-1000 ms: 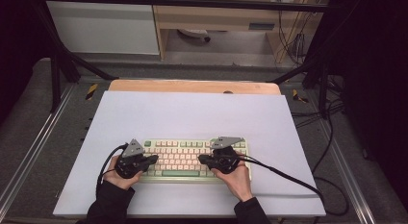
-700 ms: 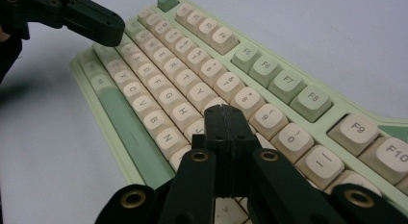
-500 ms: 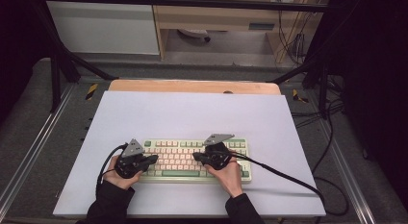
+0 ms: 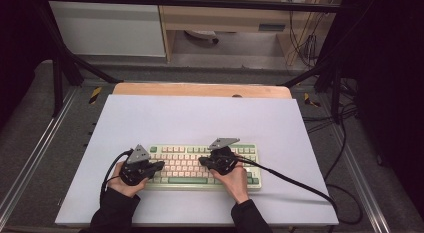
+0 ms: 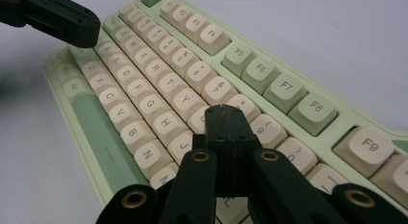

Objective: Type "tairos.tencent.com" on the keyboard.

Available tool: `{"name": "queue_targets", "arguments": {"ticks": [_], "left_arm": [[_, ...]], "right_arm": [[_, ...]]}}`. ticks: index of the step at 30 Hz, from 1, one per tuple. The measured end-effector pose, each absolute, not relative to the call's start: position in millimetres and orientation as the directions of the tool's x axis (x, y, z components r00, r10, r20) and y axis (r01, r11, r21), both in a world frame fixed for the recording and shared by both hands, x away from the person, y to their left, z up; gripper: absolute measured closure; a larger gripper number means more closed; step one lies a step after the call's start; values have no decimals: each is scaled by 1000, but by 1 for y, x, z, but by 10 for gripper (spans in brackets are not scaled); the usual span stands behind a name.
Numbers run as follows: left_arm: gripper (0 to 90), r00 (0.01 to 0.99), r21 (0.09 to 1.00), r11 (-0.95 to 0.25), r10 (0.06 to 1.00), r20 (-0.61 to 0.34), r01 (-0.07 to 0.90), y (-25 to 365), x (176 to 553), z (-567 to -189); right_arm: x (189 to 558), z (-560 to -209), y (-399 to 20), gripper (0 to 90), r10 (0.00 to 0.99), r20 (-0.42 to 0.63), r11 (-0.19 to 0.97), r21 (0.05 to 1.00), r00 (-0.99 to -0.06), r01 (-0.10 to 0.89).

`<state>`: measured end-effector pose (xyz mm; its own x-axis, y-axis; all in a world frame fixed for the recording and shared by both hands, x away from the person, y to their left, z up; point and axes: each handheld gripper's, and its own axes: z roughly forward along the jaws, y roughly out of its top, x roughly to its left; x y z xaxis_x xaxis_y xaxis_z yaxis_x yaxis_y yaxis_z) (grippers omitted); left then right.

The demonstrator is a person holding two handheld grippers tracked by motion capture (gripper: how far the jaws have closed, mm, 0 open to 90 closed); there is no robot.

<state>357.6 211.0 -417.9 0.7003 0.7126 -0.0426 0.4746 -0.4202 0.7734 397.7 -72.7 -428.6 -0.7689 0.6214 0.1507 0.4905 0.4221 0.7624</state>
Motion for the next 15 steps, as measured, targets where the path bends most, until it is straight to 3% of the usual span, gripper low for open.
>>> {"name": "queue_targets", "arguments": {"ticks": [15], "left_arm": [[896,700,773,-421,713,-42,474,211,358,-418]], "right_arm": [[398,-430,-71,900,618,138,441,754,-774,487]]}}
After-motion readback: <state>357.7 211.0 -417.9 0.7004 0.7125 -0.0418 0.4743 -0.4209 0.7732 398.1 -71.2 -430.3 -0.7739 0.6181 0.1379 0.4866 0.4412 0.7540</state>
